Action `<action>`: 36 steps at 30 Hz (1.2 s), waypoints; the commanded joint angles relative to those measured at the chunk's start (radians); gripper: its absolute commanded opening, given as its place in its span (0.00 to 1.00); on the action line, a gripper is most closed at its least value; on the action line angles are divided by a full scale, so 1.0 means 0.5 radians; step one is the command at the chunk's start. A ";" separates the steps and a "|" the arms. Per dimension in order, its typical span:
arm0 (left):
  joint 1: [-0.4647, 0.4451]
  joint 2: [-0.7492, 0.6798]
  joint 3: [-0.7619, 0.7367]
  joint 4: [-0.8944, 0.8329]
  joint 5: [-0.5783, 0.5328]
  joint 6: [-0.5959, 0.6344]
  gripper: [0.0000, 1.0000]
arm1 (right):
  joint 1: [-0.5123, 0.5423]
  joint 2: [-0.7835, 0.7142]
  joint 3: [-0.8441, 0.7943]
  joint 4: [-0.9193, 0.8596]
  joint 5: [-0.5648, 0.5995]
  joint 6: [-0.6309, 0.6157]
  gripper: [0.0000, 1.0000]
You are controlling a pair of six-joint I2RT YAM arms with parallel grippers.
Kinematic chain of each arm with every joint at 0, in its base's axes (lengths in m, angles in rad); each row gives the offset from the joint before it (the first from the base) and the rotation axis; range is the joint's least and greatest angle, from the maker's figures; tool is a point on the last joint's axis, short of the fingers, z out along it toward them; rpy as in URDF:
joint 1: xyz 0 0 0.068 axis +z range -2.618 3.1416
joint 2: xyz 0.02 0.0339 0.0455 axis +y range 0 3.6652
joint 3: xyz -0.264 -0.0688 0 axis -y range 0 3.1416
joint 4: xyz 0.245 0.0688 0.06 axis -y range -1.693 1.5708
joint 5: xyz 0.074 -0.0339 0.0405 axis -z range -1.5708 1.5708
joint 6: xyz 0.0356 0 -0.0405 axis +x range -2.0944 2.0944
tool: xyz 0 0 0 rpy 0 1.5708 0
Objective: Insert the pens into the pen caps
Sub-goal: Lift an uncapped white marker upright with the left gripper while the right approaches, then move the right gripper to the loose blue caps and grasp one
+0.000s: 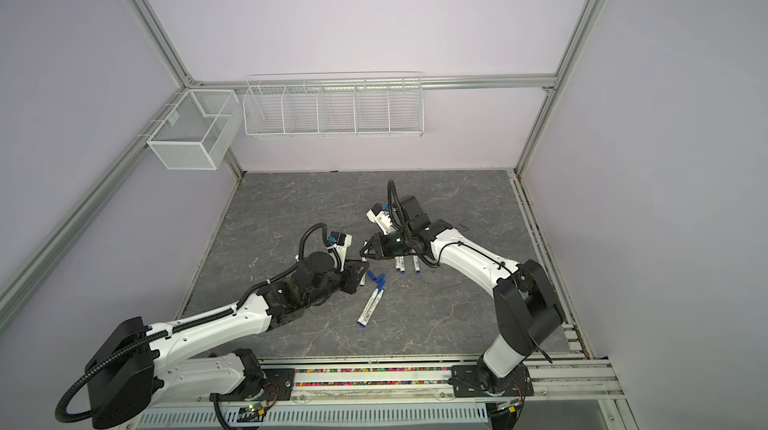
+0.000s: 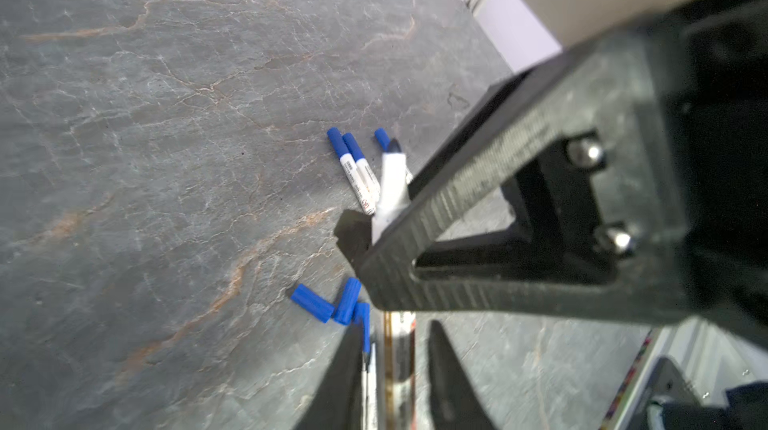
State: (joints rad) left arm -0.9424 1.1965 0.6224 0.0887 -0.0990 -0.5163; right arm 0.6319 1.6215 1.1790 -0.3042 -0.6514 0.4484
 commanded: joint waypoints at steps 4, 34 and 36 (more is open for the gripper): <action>0.010 0.082 0.003 0.033 0.057 0.002 0.41 | -0.003 -0.066 0.001 0.029 -0.029 -0.010 0.10; 0.236 -0.154 -0.250 -0.266 -0.309 -0.364 0.00 | 0.126 0.367 0.321 -0.626 0.692 -0.314 0.43; 0.234 -0.184 -0.297 -0.242 -0.287 -0.361 0.00 | 0.155 0.466 0.411 -0.695 0.753 -0.347 0.43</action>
State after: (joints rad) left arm -0.8284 1.1332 0.5007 -0.0055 -0.2146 -0.6689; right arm 0.6895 1.8080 1.3373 -0.5571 -0.3618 0.3302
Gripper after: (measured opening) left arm 0.122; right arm 0.428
